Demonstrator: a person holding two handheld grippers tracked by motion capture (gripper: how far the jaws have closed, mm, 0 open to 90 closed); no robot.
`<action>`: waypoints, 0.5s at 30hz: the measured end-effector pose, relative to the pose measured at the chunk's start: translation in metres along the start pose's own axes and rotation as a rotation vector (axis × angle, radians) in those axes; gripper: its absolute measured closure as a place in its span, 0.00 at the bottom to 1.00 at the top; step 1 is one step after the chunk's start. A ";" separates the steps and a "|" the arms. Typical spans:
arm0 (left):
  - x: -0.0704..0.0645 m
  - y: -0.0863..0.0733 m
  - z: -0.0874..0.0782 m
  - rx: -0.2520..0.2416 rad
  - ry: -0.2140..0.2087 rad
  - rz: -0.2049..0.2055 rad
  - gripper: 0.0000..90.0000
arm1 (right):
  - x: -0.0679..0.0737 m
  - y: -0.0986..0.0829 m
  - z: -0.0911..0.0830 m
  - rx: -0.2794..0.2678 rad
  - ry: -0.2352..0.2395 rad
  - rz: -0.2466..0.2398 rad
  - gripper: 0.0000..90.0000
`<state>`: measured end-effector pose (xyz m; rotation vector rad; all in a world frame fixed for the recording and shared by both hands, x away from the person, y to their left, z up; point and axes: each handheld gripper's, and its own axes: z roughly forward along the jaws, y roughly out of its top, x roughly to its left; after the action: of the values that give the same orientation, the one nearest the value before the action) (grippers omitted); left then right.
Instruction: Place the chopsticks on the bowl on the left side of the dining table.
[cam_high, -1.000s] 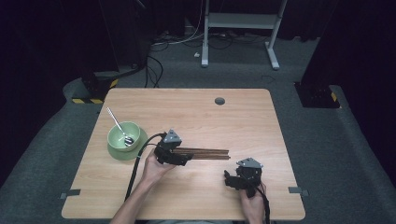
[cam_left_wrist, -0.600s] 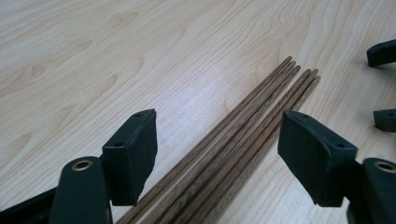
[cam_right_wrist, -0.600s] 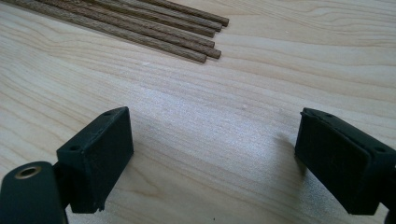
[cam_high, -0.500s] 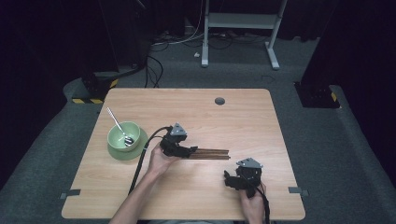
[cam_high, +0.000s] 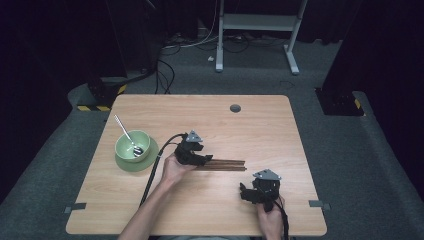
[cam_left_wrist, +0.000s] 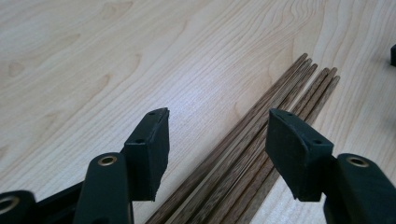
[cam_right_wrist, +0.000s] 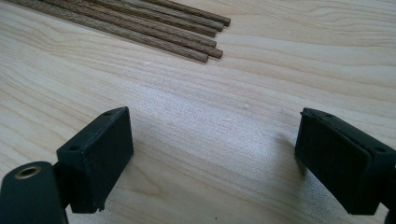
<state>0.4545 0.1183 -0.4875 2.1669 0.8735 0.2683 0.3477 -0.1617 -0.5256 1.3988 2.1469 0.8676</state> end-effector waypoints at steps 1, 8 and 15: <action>0.002 -0.001 0.003 0.009 -0.011 -0.013 0.44 | 0.000 0.000 0.000 0.000 0.000 0.000 0.12; 0.003 -0.002 0.008 0.028 -0.020 -0.013 0.46 | 0.000 0.000 0.000 0.000 0.000 0.000 0.12; 0.003 -0.003 0.019 0.050 -0.002 -0.015 0.52 | 0.001 0.000 0.000 -0.001 0.003 0.000 0.12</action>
<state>0.4634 0.1108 -0.5030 2.2050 0.9041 0.2391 0.3473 -0.1613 -0.5257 1.3976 2.1480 0.8713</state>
